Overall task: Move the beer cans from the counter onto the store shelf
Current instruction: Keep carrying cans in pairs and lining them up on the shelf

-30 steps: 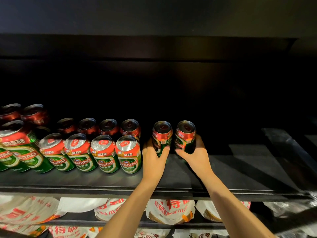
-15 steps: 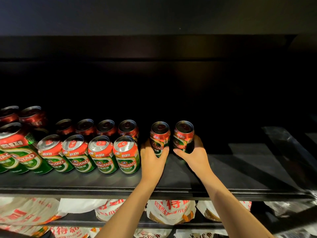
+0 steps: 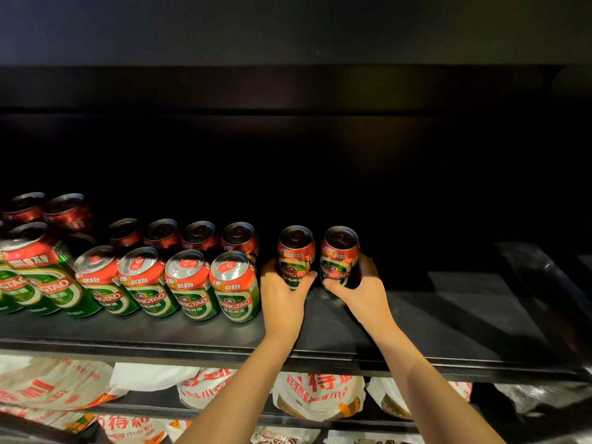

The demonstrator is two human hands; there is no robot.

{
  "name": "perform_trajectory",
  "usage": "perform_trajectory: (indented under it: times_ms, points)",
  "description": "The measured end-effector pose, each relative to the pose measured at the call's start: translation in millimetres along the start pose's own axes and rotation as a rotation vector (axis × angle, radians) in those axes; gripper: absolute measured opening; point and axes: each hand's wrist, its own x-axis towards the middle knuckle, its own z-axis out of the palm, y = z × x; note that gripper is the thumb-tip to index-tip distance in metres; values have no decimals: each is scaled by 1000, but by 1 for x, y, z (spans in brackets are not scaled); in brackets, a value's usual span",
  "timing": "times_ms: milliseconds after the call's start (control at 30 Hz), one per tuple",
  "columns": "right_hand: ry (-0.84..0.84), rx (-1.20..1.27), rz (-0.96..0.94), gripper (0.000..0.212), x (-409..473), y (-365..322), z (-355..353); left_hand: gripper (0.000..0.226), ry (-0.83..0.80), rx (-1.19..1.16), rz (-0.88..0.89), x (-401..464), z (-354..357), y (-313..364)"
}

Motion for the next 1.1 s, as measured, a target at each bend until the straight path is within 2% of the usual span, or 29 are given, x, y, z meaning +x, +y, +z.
perform_trajectory:
  times_ms: [167, 400, 567, 700, 933, 1033, 1100]
  points:
    - [-37, 28, -12, 68, -1, -4, -4, 55, 28, 16, -5, 1, 3, 0]
    - [-57, 38, -1, 67, 1, -1, -2, 40, 6, 189, -12, -7, 1, -3]
    - [-47, 58, -36, 68, 1, 1, -5, 36, 127, 202, -44, -18, 8, 0]
    - [-103, 43, -57, 74, 2, 1, -4, 32, 214, 198, -87, -22, 12, 5]
    - [-134, -5, -62, 70, 2, 1, -3, 26, 247, 255, -40, -24, 13, 3]
    - [-132, -39, -84, 70, 3, 4, -2, 27, 253, 241, -42, -25, 14, 3]
    - [-134, -51, -98, 71, 3, 4, -2, 36, 264, 220, -68, -24, 14, 2]
